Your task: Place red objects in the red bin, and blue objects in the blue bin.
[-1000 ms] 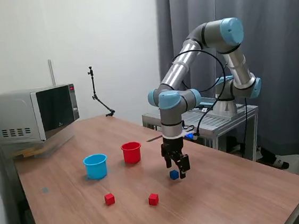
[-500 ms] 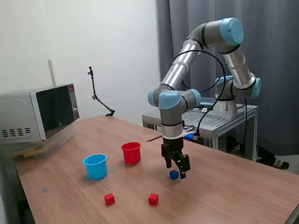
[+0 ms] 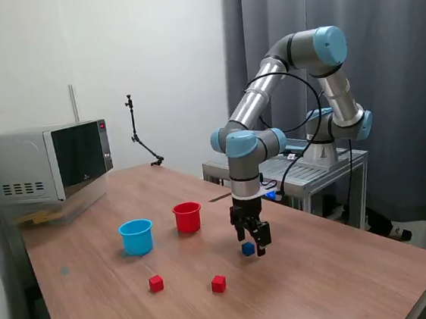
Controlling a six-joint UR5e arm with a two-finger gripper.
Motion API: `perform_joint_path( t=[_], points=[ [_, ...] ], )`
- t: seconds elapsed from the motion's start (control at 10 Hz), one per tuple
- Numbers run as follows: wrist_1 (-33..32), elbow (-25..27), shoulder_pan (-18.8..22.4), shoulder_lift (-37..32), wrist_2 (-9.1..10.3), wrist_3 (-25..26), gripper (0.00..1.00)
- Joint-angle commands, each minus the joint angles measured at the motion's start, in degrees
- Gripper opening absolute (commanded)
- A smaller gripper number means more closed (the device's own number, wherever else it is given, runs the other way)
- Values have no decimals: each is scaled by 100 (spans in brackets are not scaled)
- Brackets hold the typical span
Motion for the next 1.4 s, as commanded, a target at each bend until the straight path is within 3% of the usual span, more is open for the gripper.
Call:
perform_joint_path(
  t=[0.0,0.6,0.7,1.3],
  points=[
    [-5,-13,1,14,4,0,100],
    [-5,-31,1,15,-4,-9,100],
    [-5,-31,1,15,-4,-9,0],
    [-14,-83,9,23,-13,-9,0]
  ],
)
